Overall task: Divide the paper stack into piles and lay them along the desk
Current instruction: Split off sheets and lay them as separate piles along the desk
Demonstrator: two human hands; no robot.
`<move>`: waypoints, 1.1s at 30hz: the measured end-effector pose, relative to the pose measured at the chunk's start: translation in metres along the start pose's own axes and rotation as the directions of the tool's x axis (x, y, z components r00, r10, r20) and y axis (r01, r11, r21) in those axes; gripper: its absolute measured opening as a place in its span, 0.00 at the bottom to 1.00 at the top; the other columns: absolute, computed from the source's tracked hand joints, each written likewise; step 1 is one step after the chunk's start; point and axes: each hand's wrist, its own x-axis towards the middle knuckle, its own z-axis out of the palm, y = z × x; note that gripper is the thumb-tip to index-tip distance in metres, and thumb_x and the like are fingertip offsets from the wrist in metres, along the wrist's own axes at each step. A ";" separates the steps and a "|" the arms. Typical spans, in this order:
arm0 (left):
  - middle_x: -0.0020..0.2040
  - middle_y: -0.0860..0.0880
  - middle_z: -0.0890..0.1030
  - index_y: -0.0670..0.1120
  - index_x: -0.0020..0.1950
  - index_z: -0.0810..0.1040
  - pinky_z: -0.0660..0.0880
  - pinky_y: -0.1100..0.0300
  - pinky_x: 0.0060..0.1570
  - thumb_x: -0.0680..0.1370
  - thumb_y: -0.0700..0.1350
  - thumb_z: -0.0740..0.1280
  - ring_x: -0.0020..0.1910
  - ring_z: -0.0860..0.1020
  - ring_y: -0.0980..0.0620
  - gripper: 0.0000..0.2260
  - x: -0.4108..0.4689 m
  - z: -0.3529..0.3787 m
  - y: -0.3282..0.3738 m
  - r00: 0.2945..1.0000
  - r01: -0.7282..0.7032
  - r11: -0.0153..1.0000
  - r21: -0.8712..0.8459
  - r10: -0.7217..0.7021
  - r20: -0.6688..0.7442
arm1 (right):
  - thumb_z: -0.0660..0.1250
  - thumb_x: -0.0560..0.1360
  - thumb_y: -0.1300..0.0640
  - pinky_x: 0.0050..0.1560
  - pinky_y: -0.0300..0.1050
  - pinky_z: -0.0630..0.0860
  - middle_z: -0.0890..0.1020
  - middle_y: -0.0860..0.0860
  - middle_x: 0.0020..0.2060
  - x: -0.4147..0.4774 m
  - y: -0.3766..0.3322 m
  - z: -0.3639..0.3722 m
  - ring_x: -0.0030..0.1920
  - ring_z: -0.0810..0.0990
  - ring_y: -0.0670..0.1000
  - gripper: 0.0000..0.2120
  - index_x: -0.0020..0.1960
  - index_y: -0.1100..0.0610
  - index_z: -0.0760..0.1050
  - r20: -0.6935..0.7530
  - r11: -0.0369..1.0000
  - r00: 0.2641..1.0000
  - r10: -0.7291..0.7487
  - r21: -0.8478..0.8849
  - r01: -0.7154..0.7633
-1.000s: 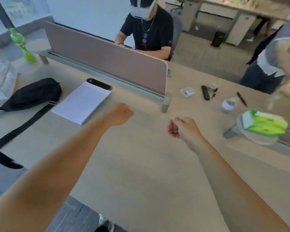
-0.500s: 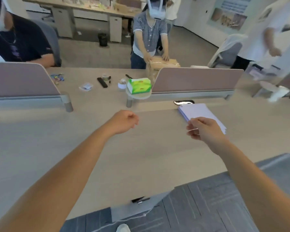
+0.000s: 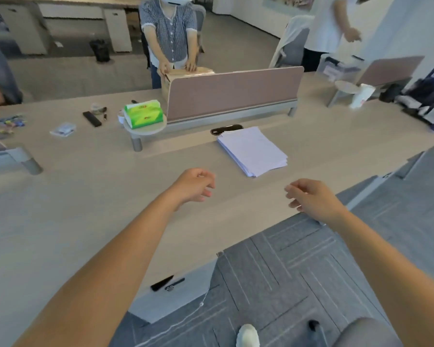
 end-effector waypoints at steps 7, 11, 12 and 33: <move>0.46 0.47 0.82 0.47 0.53 0.78 0.77 0.55 0.43 0.79 0.47 0.65 0.42 0.82 0.47 0.07 0.082 0.111 0.038 0.986 0.149 0.961 -0.231 -0.161 -0.033 | 0.63 0.80 0.53 0.49 0.51 0.80 0.85 0.51 0.45 0.084 0.087 -0.076 0.42 0.85 0.50 0.10 0.53 0.57 0.80 0.006 0.982 1.000 0.000 0.188 -0.001; 0.42 0.48 0.82 0.46 0.49 0.77 0.77 0.53 0.45 0.79 0.47 0.65 0.41 0.81 0.47 0.05 0.114 0.153 0.057 0.973 0.196 0.908 -0.370 -0.228 -0.043 | 0.64 0.79 0.54 0.47 0.48 0.79 0.85 0.54 0.46 0.131 0.118 -0.113 0.41 0.84 0.52 0.11 0.53 0.60 0.80 0.022 0.909 0.996 0.082 0.408 -0.084; 0.42 0.48 0.82 0.46 0.48 0.77 0.77 0.53 0.45 0.79 0.47 0.65 0.41 0.80 0.47 0.05 0.122 0.157 0.060 0.967 0.205 0.889 -0.409 -0.248 -0.054 | 0.64 0.79 0.55 0.48 0.49 0.79 0.84 0.55 0.46 0.143 0.124 -0.121 0.40 0.83 0.53 0.11 0.53 0.61 0.80 0.038 0.884 0.993 0.108 0.453 -0.114; 0.57 0.47 0.75 0.43 0.63 0.74 0.69 0.55 0.54 0.79 0.48 0.65 0.53 0.73 0.48 0.15 0.395 0.177 0.028 0.765 0.384 0.797 -0.466 -0.557 -0.323 | 0.64 0.78 0.56 0.40 0.44 0.73 0.80 0.51 0.41 0.462 0.150 -0.121 0.39 0.82 0.53 0.06 0.47 0.57 0.78 0.377 0.993 0.920 0.105 -0.091 -0.076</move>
